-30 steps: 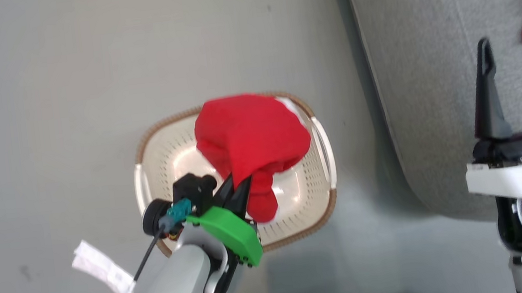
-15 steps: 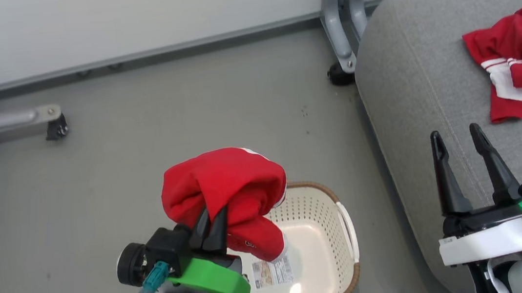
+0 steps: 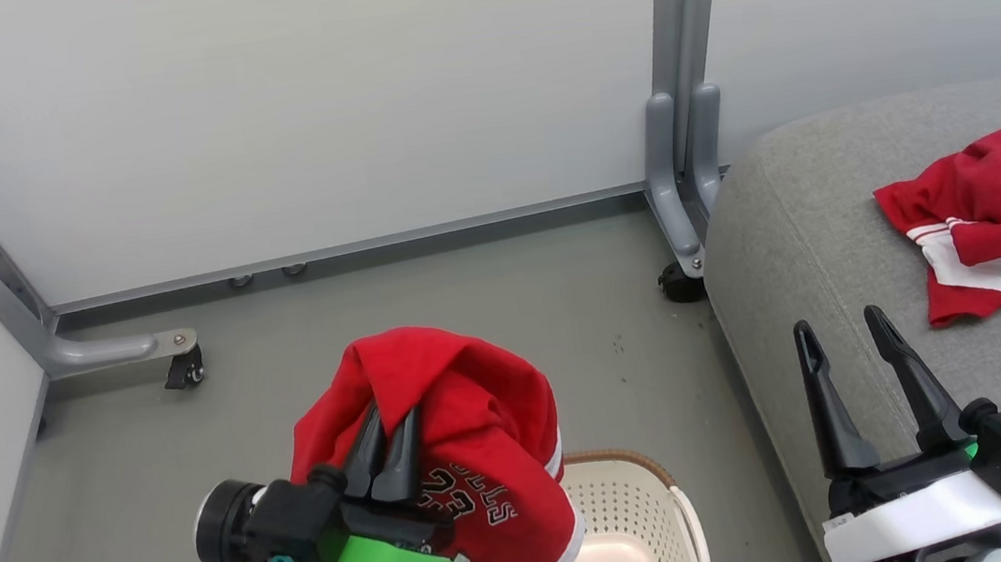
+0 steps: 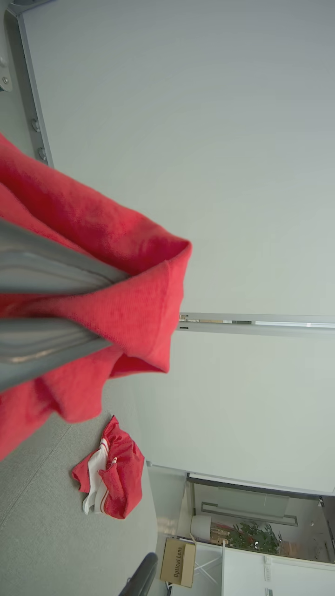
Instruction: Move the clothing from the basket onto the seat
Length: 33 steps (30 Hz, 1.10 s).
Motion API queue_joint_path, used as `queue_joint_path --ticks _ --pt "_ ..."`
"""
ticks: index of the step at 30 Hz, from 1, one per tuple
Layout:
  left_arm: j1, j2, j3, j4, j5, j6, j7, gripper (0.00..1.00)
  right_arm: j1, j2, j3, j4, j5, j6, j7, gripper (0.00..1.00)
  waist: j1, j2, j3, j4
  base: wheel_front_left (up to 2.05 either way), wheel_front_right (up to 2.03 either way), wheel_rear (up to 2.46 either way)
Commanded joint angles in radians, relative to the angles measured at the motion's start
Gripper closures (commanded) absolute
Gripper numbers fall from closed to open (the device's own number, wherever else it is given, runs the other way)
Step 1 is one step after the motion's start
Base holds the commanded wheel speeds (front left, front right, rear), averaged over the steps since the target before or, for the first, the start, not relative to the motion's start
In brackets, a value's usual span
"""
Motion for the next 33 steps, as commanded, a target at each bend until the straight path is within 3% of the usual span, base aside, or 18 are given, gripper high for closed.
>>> queue_joint_path --ticks 1,11,20,33 --pt "0.013 0.001 0.002 -0.012 0.013 -0.004 -0.001 1.00 0.007 -0.003 0.001 -0.002 0.007 0.000 -0.003 0.00 0.0001 0.0000 -0.011 0.010 0.00 0.00 0.00" --pt "-0.028 0.000 -0.040 -0.018 0.031 -0.021 -0.001 1.00 -0.013 -0.003 0.082 0.014 0.001 0.000 -0.003 0.00 0.0001 0.0000 0.015 0.017 0.00 0.00 0.00" --pt "-0.079 0.001 -0.173 0.050 0.028 -0.038 0.011 1.00 -0.072 -0.058 0.293 0.040 0.009 0.000 -0.003 0.00 0.0001 0.0000 0.039 0.021 0.00 0.00 0.00" --pt "-0.132 0.020 -0.351 0.016 -0.014 -0.043 0.103 1.00 -0.106 -0.118 0.382 0.122 -0.061 0.000 -0.003 0.00 0.0001 0.0000 0.056 0.025 0.00 0.00 0.00"
